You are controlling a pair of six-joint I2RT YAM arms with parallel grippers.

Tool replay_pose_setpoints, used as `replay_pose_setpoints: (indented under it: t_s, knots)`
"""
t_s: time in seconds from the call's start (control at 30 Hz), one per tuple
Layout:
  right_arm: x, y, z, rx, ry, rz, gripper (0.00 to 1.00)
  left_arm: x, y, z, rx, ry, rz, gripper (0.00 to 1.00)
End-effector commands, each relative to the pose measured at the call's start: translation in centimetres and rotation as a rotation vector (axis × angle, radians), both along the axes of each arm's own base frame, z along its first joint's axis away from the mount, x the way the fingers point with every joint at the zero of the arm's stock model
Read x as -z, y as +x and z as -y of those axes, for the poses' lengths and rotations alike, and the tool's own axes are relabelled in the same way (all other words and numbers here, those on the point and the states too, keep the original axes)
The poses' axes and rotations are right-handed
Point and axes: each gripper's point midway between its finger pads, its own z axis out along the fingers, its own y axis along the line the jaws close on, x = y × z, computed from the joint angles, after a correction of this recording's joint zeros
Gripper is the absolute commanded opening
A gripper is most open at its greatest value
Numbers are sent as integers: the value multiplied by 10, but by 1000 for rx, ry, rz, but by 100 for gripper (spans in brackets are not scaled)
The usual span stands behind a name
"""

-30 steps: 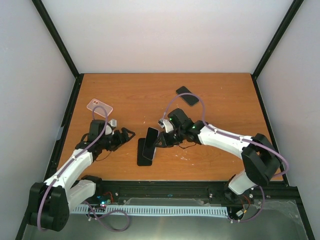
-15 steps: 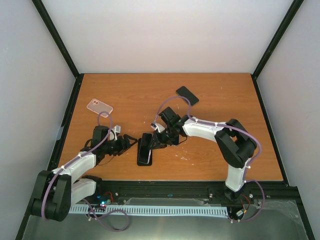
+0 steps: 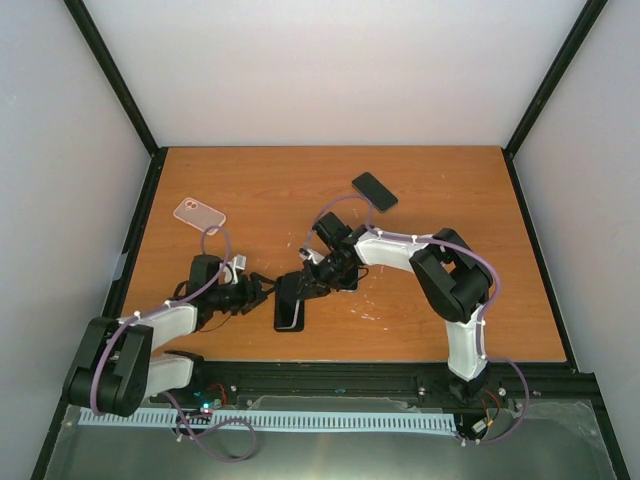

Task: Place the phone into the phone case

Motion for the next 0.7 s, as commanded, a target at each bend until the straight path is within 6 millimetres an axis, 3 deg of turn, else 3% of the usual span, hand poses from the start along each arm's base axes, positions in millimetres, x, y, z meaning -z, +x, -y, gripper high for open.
replay_pose_setpoints:
  t_s: [0.0, 0.43, 0.67]
  knots:
    - [0, 0, -2, -1, -7, -26, 14, -10, 10, 7, 17, -15, 59, 65]
    - [14, 21, 1, 106, -46, 50, 18, -1, 10, 25, 70, -17, 20, 60]
    - [22, 25, -1, 122, -36, 69, 14, -2, 12, 28, 78, -11, 29, 58]
